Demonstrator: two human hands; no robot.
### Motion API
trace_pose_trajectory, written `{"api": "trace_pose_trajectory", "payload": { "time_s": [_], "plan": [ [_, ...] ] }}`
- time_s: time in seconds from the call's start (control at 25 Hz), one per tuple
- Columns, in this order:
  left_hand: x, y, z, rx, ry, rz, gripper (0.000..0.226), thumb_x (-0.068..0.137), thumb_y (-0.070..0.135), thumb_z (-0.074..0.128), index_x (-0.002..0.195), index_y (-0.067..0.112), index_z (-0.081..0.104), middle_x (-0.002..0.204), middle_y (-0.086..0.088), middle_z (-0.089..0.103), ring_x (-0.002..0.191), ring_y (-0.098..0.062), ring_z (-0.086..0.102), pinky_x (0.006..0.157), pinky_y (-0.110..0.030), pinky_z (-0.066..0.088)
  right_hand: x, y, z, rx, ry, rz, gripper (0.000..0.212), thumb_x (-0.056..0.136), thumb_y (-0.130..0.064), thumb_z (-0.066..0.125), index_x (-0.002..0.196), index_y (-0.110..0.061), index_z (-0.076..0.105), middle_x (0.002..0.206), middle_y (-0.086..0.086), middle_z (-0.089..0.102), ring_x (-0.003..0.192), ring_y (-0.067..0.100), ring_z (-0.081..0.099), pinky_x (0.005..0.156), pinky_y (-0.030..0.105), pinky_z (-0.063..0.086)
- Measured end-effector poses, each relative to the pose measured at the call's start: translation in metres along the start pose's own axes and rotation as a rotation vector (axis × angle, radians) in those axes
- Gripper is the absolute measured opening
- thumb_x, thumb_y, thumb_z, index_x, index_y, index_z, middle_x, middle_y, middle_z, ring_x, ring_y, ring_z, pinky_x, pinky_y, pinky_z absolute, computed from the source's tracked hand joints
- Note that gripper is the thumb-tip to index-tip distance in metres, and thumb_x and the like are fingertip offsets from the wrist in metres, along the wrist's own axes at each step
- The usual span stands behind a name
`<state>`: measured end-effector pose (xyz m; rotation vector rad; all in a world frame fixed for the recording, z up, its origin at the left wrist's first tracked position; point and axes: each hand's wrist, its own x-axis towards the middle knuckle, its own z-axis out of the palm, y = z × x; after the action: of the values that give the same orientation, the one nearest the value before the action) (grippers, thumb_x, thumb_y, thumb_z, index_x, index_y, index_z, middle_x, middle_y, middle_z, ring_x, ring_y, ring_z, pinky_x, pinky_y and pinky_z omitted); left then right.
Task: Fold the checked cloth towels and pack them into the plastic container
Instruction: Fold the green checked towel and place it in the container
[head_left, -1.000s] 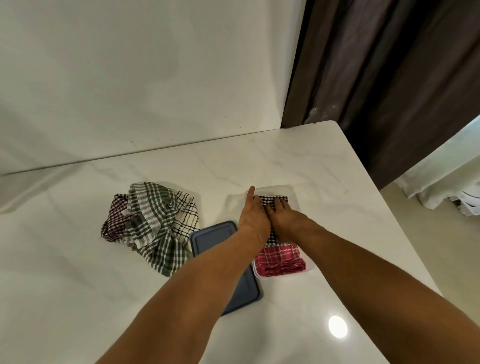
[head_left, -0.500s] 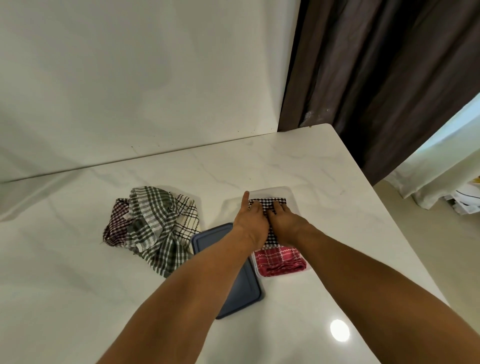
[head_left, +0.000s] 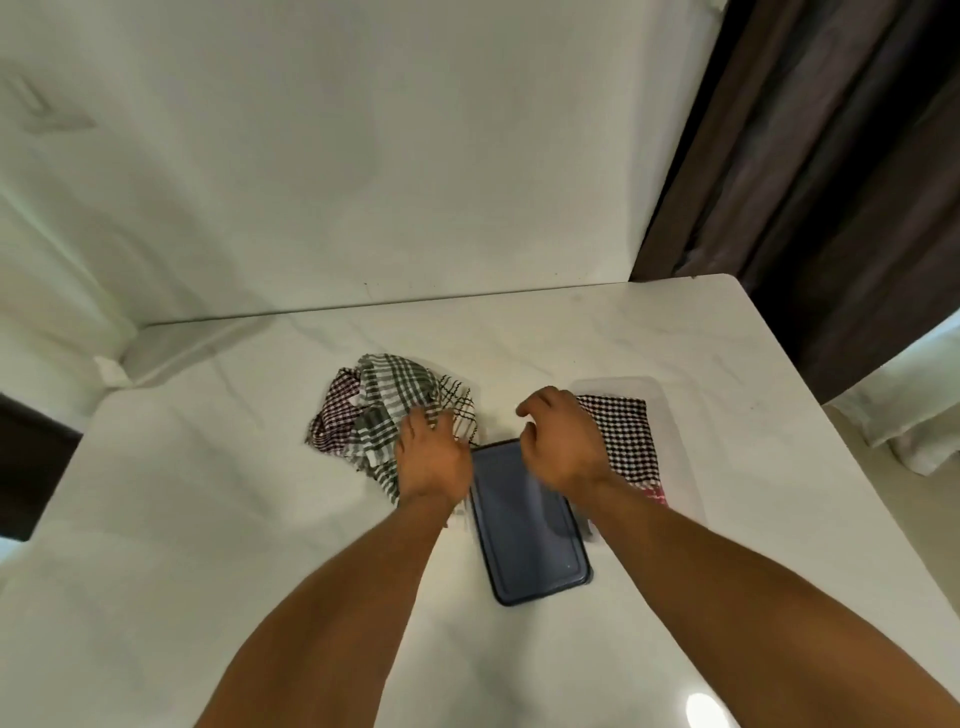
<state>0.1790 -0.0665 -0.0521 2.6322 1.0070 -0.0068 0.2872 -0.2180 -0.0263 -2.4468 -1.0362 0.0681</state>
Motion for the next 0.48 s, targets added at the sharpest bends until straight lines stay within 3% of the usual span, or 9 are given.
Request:
{"api": "trace_pose_trajectory", "payload": {
  "time_s": [0.12, 0.24, 0.36, 0.48],
  "plan": [
    [0.006, -0.035, -0.003, 0.011, -0.274, -0.245, 0.062, 0.091, 0.051, 0.049, 0.148, 0.039, 0.028, 0.157, -0.021, 0.016, 0.144, -0.042, 0.013, 0.117, -0.057, 0.015, -0.004, -0.036, 0.021, 0.053, -0.025, -0.025, 0.023, 0.087, -0.015, 0.056, 0.107, -0.016, 0.068, 0.114, -0.002, 0.061, 0.107, 0.018, 0.053, 0.080, 0.033, 0.050],
    [0.015, -0.048, -0.002, -0.007, -0.440, -0.257, 0.070, 0.088, 0.058, 0.051, 0.149, 0.036, 0.027, 0.159, -0.013, 0.018, 0.145, -0.038, 0.015, 0.116, -0.057, 0.018, -0.011, -0.057, 0.040, 0.051, -0.099, -0.061, 0.022, 0.088, -0.021, 0.054, 0.104, -0.020, 0.068, 0.111, -0.005, 0.061, 0.104, 0.016, 0.054, 0.080, 0.033, 0.050],
    [0.020, -0.049, -0.007, -0.070, -0.275, -0.180, 0.060, 0.090, 0.043, 0.055, 0.143, 0.020, 0.040, 0.150, -0.007, 0.036, 0.139, -0.030, 0.031, 0.113, -0.051, 0.030, -0.015, -0.063, 0.054, 0.096, -0.146, -0.059, 0.021, 0.088, -0.021, 0.054, 0.103, -0.021, 0.069, 0.108, -0.005, 0.061, 0.103, 0.016, 0.054, 0.082, 0.030, 0.049],
    [0.022, -0.057, -0.023, -0.173, -0.015, -0.121, 0.033, 0.095, 0.029, 0.051, 0.125, 0.016, 0.058, 0.129, -0.005, 0.058, 0.117, -0.026, 0.054, 0.098, -0.041, 0.047, -0.016, -0.068, 0.063, 0.083, -0.184, -0.020, 0.019, 0.089, -0.023, 0.054, 0.101, -0.023, 0.068, 0.106, -0.006, 0.061, 0.101, 0.015, 0.055, 0.082, 0.030, 0.050]
  ]
}}
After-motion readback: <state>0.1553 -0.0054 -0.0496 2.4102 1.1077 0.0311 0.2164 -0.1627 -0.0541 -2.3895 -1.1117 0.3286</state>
